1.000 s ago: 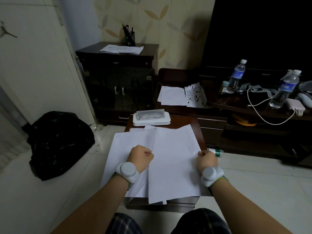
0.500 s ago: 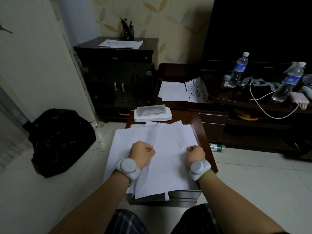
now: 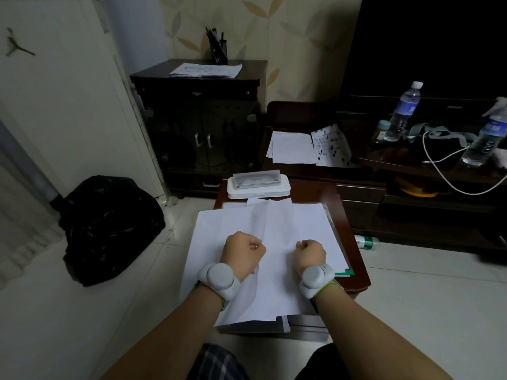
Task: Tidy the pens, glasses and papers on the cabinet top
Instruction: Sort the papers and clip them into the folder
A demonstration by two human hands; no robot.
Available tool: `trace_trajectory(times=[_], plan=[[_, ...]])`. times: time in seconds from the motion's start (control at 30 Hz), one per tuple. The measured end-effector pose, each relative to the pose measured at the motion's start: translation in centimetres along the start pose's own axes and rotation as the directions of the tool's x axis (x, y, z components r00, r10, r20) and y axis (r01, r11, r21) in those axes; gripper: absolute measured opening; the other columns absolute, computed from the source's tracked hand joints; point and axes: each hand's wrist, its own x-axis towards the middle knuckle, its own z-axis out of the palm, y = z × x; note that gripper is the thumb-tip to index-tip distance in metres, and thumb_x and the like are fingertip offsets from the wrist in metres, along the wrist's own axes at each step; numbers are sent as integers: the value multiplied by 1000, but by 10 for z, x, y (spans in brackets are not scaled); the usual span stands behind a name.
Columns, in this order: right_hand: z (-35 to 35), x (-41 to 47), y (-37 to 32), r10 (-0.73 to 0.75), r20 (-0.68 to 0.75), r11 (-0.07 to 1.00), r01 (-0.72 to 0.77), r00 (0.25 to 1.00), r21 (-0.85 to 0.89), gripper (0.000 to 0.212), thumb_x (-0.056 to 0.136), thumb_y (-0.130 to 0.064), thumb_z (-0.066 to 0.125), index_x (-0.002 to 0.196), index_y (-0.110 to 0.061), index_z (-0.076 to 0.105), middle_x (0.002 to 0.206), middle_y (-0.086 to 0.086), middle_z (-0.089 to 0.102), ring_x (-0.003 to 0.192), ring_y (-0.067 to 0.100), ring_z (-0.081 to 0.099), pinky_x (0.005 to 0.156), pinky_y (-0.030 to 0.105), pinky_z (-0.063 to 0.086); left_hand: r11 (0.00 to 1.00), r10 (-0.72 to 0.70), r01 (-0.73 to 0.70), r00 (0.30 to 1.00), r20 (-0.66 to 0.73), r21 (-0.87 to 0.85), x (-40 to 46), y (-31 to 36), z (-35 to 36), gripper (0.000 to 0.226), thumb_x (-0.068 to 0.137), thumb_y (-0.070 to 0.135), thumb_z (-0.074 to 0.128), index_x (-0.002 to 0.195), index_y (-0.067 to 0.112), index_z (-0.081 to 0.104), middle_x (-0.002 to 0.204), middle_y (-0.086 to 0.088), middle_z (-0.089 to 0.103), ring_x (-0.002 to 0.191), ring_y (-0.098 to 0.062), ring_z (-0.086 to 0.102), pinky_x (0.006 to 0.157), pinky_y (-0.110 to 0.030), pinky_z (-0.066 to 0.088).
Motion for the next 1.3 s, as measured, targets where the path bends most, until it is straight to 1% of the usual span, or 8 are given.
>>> trace_trajectory(times=[0.17,0.23,0.3,0.63,0.73,0.97,1.17,1.3], plan=[[14,1,-3,-24,29,999,23,999,23,29,97,-14,45,115,1,62,121,20,61,117,34,53,91,30,42,1000,15,-15,999,-30,5,1,-2,2,39,75,4,52,41,11,35,46,-3,28,42,-20,42,46,-41,52],[19,0,-4,-40,40,999,39,998,24,29,97,-14,45,113,1,63,119,19,62,116,34,54,90,29,41,999,43,-43,999,-5,15,1,-3,3,24,75,4,51,66,7,29,43,-2,25,42,-21,40,44,-39,50],[22,0,-4,-51,41,998,50,998,29,28,96,-15,45,111,1,64,117,20,63,115,34,54,89,29,41,998,61,-61,998,0,24,0,-3,3,33,72,8,49,46,9,29,50,-7,22,42,-21,39,42,-41,48],[31,-5,-10,-169,33,985,168,985,49,26,94,-14,48,95,2,68,99,20,69,92,34,57,69,22,33,994,98,-96,995,-23,50,3,-11,9,29,70,14,46,50,5,27,52,-21,25,41,-21,40,44,-39,48],[33,-8,-9,-213,15,977,213,977,32,24,93,-19,50,99,-5,69,100,14,70,98,32,60,70,22,35,991,120,-118,992,-34,67,3,-12,10,26,67,18,43,52,4,28,52,-26,31,43,-19,37,47,-41,49],[35,-5,-14,-217,78,975,211,973,76,22,90,-17,55,80,-3,70,73,12,59,76,24,52,65,21,32,988,132,-127,990,-54,89,6,-15,12,28,67,21,44,49,3,33,59,-28,32,51,-17,33,49,-45,52],[37,2,-7,-202,133,976,210,970,-51,42,92,-13,52,51,-13,41,52,3,38,70,25,35,50,29,24,988,134,-129,989,-55,87,4,-15,9,28,67,22,44,49,3,34,60,-28,32,50,-17,33,49,-43,50],[41,5,-7,-197,156,975,211,968,-76,44,92,-13,51,53,-12,32,53,6,31,68,24,29,47,25,29,989,129,-125,990,-56,76,4,-17,9,29,68,21,44,48,3,33,59,-29,33,50,-17,31,50,-43,50]])
